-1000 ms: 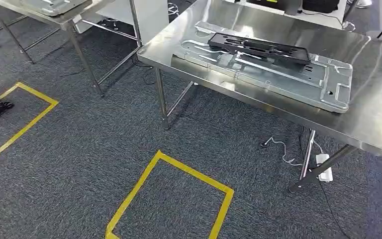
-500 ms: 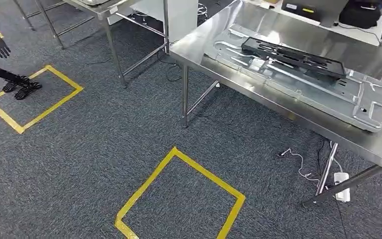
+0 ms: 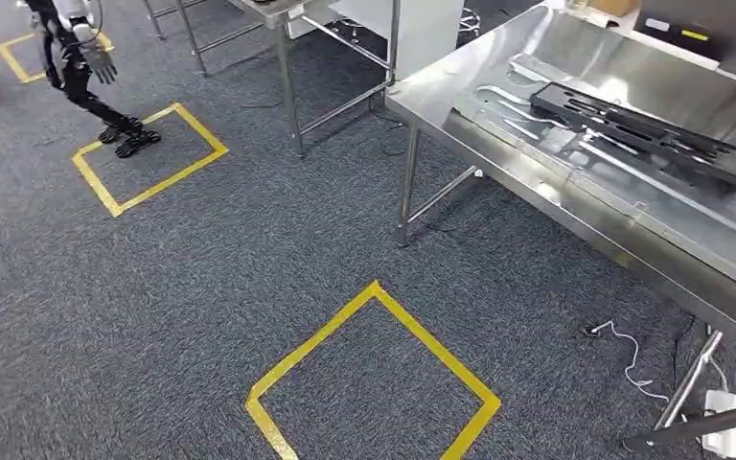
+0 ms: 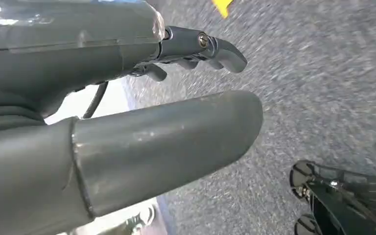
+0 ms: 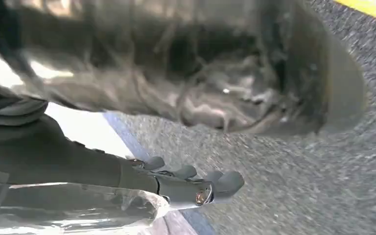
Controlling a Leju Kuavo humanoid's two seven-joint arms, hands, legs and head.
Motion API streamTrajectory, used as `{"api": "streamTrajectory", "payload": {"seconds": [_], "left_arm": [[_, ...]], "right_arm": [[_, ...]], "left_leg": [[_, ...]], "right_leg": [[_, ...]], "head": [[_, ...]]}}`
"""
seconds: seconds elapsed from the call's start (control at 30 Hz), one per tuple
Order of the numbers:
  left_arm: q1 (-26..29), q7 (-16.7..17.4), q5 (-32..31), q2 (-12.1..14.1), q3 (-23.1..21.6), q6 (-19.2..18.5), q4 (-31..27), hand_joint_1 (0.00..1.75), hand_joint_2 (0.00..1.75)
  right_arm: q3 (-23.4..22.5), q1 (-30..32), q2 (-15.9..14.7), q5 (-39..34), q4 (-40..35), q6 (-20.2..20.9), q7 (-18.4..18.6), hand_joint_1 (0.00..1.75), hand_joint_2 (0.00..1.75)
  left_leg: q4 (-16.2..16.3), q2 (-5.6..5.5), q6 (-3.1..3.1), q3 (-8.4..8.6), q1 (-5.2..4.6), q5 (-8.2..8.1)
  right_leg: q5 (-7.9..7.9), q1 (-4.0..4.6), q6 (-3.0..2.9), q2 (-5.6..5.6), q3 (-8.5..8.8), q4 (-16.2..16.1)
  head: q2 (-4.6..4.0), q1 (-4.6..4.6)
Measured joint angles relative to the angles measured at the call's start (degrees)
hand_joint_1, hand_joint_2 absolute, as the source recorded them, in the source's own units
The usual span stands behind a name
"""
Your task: Take the parts from the cabinet and place them on the table.
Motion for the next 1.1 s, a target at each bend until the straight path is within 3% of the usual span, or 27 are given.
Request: {"api": "streamTrajectory", "payload": {"seconds": [0.03,0.07,0.1,0.13,0.23,0.27,0.3,0.33,0.4,0.43,0.47,0.5,0.57,0.6,0.63,0.67,0.73,0.77,0.8,0.83,0.87,0.93,0.97,1.0,1.03,1.07,1.1], "left_arm": [[0.1,0.0,0.0,0.0,0.0,0.0,0.0,0.0,0.0],[0.1,0.0,0.0,0.1,0.1,0.0,0.0,0.0,0.0],[0.0,0.0,0.0,0.1,0.2,0.0,0.0,0.0,0.0],[-0.4,0.0,0.0,0.2,0.2,0.1,0.0,0.0,0.0],[0.0,0.0,0.0,0.2,0.3,0.2,0.0,0.0,0.0],[0.1,0.0,0.0,0.2,0.4,0.3,0.0,0.0,0.0],[0.2,0.0,-0.1,0.1,0.4,0.3,0.0,0.0,0.0],[0.1,0.0,-0.2,0.1,0.5,0.3,0.0,0.0,0.0],[0.0,0.0,-0.2,0.2,0.5,0.3,0.0,0.0,0.0],[0.0,0.0,-0.2,0.2,0.5,0.3,0.0,0.0,0.0],[0.0,0.0,-0.2,0.2,0.5,0.3,0.0,0.0,0.0],[0.1,0.0,-0.2,0.2,0.6,0.3,0.0,0.0,0.0],[0.1,0.1,0.0,0.1,0.8,0.3,0.0,0.0,0.0],[0.1,0.1,0.0,0.1,0.8,0.3,0.0,0.0,0.0],[0.0,0.1,0.0,0.1,0.9,0.3,0.0,0.0,0.0],[-0.1,0.1,0.1,0.1,0.9,0.3,0.0,0.0,0.0],[0.1,0.1,0.1,0.1,0.9,0.3,0.0,0.0,0.0],[0.3,0.1,0.1,0.2,0.9,0.3,0.0,0.0,0.0],[0.3,0.1,0.1,0.1,0.9,0.3,0.0,0.0,0.0],[0.3,0.1,0.1,0.0,0.9,0.2,0.0,0.0,0.0],[0.1,0.2,0.1,0.0,0.9,0.2,0.0,0.0,0.0],[0.0,0.2,0.1,0.0,0.9,0.2,0.0,0.0,0.0],[0.1,0.2,0.1,0.1,0.9,0.1,0.0,0.0,0.0],[0.2,0.3,0.1,0.1,0.9,0.0,0.0,0.0,0.0],[0.3,0.3,0.0,0.1,1.0,-0.1,0.0,0.0,0.0],[0.4,0.3,0.0,0.1,1.0,-0.1,0.0,0.0,0.0],[0.3,0.3,0.0,0.1,1.0,-0.1,0.0,0.0,0.0]], "right_arm": [[0.0,-0.1,0.0,0.0,0.0,0.2,0.3,0.0,0.0],[0.0,-0.2,0.0,0.0,0.1,0.2,0.4,0.0,0.0],[0.0,-0.3,0.0,0.1,0.2,0.4,1.0,0.0,0.0],[0.0,-0.2,0.0,0.2,0.4,0.5,1.4,0.0,0.0],[0.0,-0.7,0.0,0.2,0.4,0.9,2.1,0.0,0.0],[0.0,-0.9,0.0,0.2,0.4,1.1,2.1,0.0,0.0],[0.0,-0.8,0.0,0.2,0.4,1.5,1.9,0.0,0.0],[0.0,-0.7,0.0,0.2,0.4,1.9,1.6,0.0,0.0],[0.0,-0.4,0.0,0.1,0.5,2.9,0.6,0.0,0.0],[0.0,-0.4,0.0,0.1,0.5,3.4,0.0,0.0,0.0],[0.0,-0.3,0.0,0.1,0.5,3.9,-0.7,0.0,0.0],[0.0,-0.2,0.0,0.0,0.5,4.7,-1.5,0.0,0.0],[0.0,-0.2,0.0,0.0,0.5,5.9,-2.8,0.0,0.0],[0.0,-0.1,0.0,-0.1,0.5,6.7,-3.5,0.0,0.0],[-0.1,0.0,0.0,-0.7,0.6,7.8,-4.0,0.0,0.0],[-0.5,-0.1,0.0,-1.7,0.6,9.2,-4.7,0.0,0.0],[-1.2,-0.5,0.0,-2.4,0.6,10.1,-5.2,0.0,0.0],[-1.4,-0.6,0.0,-2.5,0.6,10.3,-5.2,0.0,0.0],[-1.5,-0.6,0.0,-2.5,0.6,10.4,-5.2,0.0,0.0],[-1.6,-0.5,0.0,-2.6,0.6,10.5,-5.2,0.0,0.0],[-1.6,-0.4,0.0,-3.0,0.6,10.9,-5.2,0.0,0.0],[-2.5,-0.3,0.0,-4.4,0.6,12.9,-5.3,0.0,0.0],[-2.9,-0.3,0.0,-4.7,0.6,13.6,-5.3,0.0,0.0],[-3.1,-0.3,0.0,-4.8,0.6,14.3,-5.3,0.0,0.0],[-3.2,-0.4,0.0,-4.8,0.6,15.0,-5.3,0.0,0.0],[-3.3,-0.4,0.0,-4.8,0.6,15.5,-5.2,0.0,0.0],[-3.4,-0.5,0.0,-4.7,0.6,15.7,-5.2,0.0,0.0]], "left_leg": [[-4.5,0.42,0.2,2.56,-0.03,2.25],[-9.7,1.55,0.49,5.53,-0.14,4.31],[-14.4,4.89,1.01,8.32,-0.43,5.12],[-15.7,5.09,1.15,8.58,-1.01,4.65],[-15.6,3.22,1.85,7.9,-1.16,4.99],[-16.3,2.59,2.42,8.2,-0.78,5.44],[-16.6,2.09,2.78,8.45,-0.53,5.84],[-16.6,1.7,3.18,8.22,-0.41,6.05],[-16.5,0.58,3.53,7.73,-0.44,6.29],[-16.5,-0.18,3.51,7.55,-0.45,6.33],[-16.3,-0.99,3.41,7.48,-0.44,6.4],[-16.2,-1.82,3.38,7.5,-0.4,6.39],[-15.8,-3.44,3.05,7.51,-0.24,6.26],[-15.3,-4.08,2.76,7.38,-0.15,6.1],[-14.8,-4.56,2.16,6.92,-0.4,5.95],[-14.7,-5.09,1.73,6.48,-0.32,6.06],[-15.0,-6.09,0.91,6.33,0.01,6.5],[-15.0,-6.8,0.46,5.99,0.01,6.61],[-14.2,-5.21,0.45,5.87,0.11,5.98],[-12.0,-2.74,0.35,4.8,-0.14,4.26],[-8.3,-1.37,0.14,2.98,-0.12,1.95],[1.1,-0.29,-0.18,-1.31,-0.04,-2.14],[3.1,-0.15,-0.25,-2.1,-0.04,-2.36],[2.2,-0.01,-0.22,-1.46,-0.04,-1.21],[-1.4,0.22,-0.1,0.52,-0.05,0.92],[-6.5,0.68,0.1,3.33,-0.06,3.28],[-12.4,2.46,0.47,6.63,-0.16,5.44]], "right_leg": [[-0.05,0.06,0.0,-0.74,0.04,0.1],[-0.13,0.11,0.1,-1.33,0.18,0.1],[-0.23,0.24,0.25,-1.94,0.35,0.2],[-0.54,0.69,0.68,-2.69,0.15,0.5],[-0.45,0.51,1.3,-4.42,0.52,0.2],[-0.67,0.76,1.7,-4.77,0.65,0.3],[-1.82,0.31,2.23,-1.11,0.34,1.6],[-4.06,0.13,2.28,1.25,-0.94,4.4],[-8.73,-0.19,2.49,2.93,-5.11,13.3],[-9.79,-0.29,2.62,3.1,-6.78,16.8],[-9.47,-0.43,2.76,3.11,-7.4,18.1],[-7.62,-0.61,2.85,3.12,-6.62,16.4],[-2.21,-0.99,2.88,4.01,-2.4,7.4],[-0.4,-1.29,2.82,6.12,-0.26,2.6],[-1.36,-1.13,2.84,8.46,0.0,1.7],[-1.1,-1.05,2.45,7.32,-0.2,1.7],[-0.97,-0.5,1.85,6.45,-0.24,1.7],[-0.61,-0.93,1.27,5.63,-0.08,1.2],[-0.32,-1.04,0.82,4.7,0.12,0.8],[-0.27,-0.93,0.29,4.19,0.12,0.6],[-0.28,-0.74,0.05,3.37,0.0,0.6],[-0.36,-0.38,-0.09,1.6,-0.17,0.7],[-0.4,-0.31,-0.14,0.85,-0.17,0.7],[-0.46,-0.26,-0.17,0.1,-0.14,0.7],[-0.57,-0.25,-0.09,-0.55,-0.05,0.8],[-0.69,-0.25,0.01,-1.12,0.14,0.8],[-0.89,-0.24,0.21,-1.77,0.36,0.9]], "head": [[0.0,0.02],[0.0,0.02],[0.0,0.0],[0.0,0.02],[0.0,0.04],[0.0,0.04],[0.0,0.07],[0.0,0.07],[0.0,0.04],[0.0,0.07],[0.0,0.04],[0.0,0.07],[0.0,0.04],[0.0,0.07],[0.0,0.04],[0.0,0.04],[0.0,0.04],[0.0,0.07],[0.0,0.04],[0.0,0.02],[0.0,0.02],[0.0,0.04],[0.0,0.02],[0.0,0.04],[0.0,0.02],[0.0,0.02],[0.0,0.02]]}}
